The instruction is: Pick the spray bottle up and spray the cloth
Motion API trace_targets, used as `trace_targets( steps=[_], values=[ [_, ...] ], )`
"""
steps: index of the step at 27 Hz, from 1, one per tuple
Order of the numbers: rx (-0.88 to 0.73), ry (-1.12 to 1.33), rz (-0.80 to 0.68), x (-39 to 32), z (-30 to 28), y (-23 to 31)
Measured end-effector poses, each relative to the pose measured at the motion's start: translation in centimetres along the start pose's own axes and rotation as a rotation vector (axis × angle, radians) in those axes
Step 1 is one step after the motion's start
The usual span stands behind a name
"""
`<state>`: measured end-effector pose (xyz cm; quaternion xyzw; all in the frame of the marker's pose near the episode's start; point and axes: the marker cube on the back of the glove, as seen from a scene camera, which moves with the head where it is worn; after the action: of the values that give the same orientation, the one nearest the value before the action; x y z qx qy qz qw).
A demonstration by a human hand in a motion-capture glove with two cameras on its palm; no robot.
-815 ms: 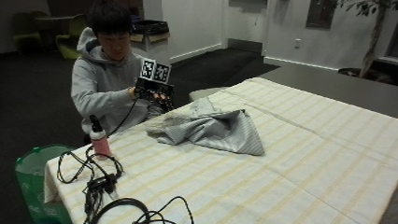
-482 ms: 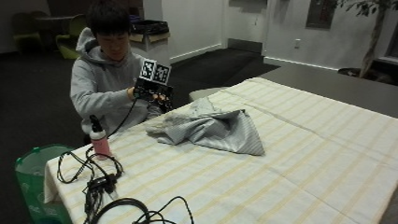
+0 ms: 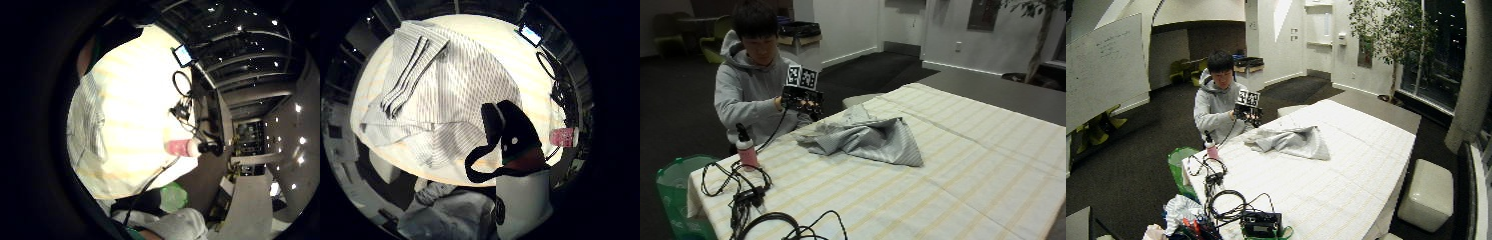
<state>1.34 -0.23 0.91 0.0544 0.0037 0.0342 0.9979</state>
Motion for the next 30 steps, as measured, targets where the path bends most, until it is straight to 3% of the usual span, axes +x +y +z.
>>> trace_targets(
  steps=[7, 24, 30],
  values=[
    [0.083, 0.003, 0.049, 0.9, 0.3, 1.4],
    [0.006, 0.222, 0.078, 5.6, 2.1, 3.4],
    [0.081, 0.226, 0.14, 7.5, 3.0, 4.2]
  ],
)
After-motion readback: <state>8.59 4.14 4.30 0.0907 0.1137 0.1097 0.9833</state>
